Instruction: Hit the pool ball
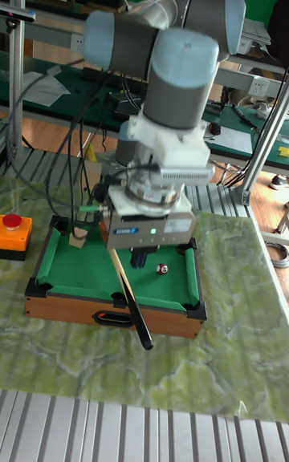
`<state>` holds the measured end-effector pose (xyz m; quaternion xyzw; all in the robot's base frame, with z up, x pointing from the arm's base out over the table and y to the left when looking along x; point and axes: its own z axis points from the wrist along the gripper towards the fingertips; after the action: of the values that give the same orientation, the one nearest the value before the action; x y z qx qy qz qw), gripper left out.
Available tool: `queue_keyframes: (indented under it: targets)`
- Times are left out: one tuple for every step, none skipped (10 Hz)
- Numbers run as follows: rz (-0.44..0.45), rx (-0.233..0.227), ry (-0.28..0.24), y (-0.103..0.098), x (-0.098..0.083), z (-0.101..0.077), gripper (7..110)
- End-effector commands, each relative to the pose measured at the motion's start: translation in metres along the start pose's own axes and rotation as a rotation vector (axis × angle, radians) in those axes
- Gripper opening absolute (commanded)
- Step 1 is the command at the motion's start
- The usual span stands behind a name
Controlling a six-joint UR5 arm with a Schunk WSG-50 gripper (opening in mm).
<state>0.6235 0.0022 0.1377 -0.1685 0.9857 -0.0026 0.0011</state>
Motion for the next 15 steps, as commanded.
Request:
queue_keyframes:
  targets:
    - [-0.049, -0.008, 0.081, -0.011, 0.012, 0.040, 7]
    - [-0.055, -0.036, 0.113, -0.009, 0.027, 0.042, 7]
    - [-0.040, -0.063, 0.110, -0.004, 0.035, 0.043, 7]
    - [-0.042, -0.080, 0.111, -0.002, 0.043, 0.042, 7]
    - [-0.048, -0.120, 0.104, 0.007, 0.053, 0.044, 7]
    - [-0.045, -0.146, 0.074, 0.015, 0.054, 0.045, 7]
    - [-0.067, -0.112, 0.036, 0.006, 0.051, 0.044, 7]
    - [-0.090, -0.047, 0.033, -0.009, 0.054, 0.043, 7]
    - [-0.093, 0.004, 0.029, -0.021, 0.054, 0.044, 7]
    - [-0.091, 0.012, 0.026, -0.023, 0.052, 0.046, 7]
    - [-0.111, 0.016, 0.024, -0.025, 0.051, 0.046, 7]
    - [-0.134, 0.011, 0.021, -0.023, 0.051, 0.045, 7]
    - [-0.115, -0.053, -0.013, -0.003, 0.047, 0.047, 7]
    - [-0.112, -0.081, -0.026, 0.005, 0.045, 0.047, 7]
    - [-0.113, -0.071, -0.022, 0.002, 0.048, 0.047, 7]
